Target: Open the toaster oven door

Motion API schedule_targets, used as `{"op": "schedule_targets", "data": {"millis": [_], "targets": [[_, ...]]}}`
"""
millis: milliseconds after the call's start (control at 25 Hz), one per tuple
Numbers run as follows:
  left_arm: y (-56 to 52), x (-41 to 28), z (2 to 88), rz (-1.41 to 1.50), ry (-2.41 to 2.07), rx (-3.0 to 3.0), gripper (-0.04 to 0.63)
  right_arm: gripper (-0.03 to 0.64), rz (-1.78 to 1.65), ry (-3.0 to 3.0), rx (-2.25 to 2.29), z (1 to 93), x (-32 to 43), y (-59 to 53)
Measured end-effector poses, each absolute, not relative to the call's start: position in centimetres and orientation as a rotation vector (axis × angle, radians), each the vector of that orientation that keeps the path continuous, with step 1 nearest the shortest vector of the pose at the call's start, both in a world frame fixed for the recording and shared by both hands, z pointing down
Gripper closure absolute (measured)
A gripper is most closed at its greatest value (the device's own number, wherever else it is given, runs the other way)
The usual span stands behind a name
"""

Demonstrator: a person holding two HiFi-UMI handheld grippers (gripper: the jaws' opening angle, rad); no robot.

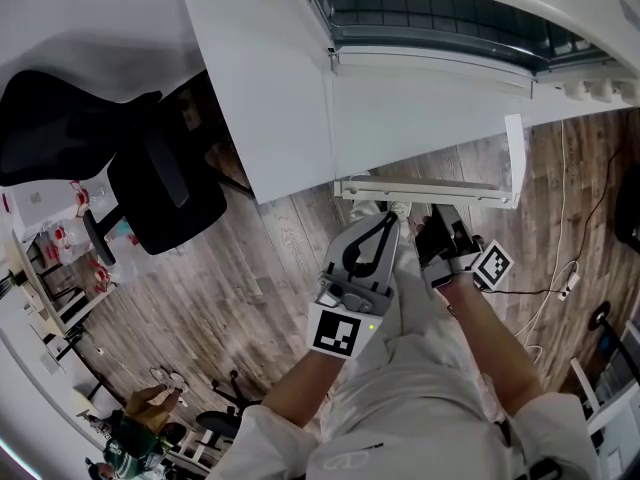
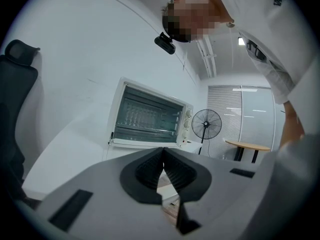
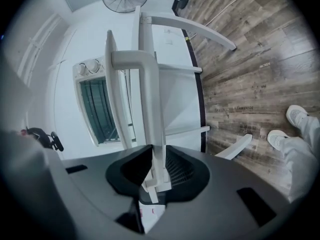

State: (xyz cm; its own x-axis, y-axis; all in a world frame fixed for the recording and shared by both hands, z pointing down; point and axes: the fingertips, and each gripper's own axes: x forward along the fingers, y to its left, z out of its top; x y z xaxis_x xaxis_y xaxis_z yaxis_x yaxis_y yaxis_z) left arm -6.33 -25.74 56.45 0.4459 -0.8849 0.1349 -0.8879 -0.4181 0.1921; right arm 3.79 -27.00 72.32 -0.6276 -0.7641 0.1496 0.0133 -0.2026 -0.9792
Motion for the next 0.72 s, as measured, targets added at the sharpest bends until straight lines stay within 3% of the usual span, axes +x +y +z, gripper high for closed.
{"op": "schedule_targets", "data": {"millis": [200,400,720], "targets": [[-24.9,-6.7,56.1,0.036,-1.552,2.463,0.586,0.533,-1.992,1.479,-0.891,73.7,5.1,-23.5],[-23.5,-7.7,55.3,0.049,-1.592,2.449,0.586,0.592,-2.029,1.646,-0.988,73.4,7.0,-20.1],[-21.2,-9.6,55.4,0.036,-1.646,2.406,0.586,0.6,-1.615,2.281,-1.335,68.9,8.6,-19.4]]}}
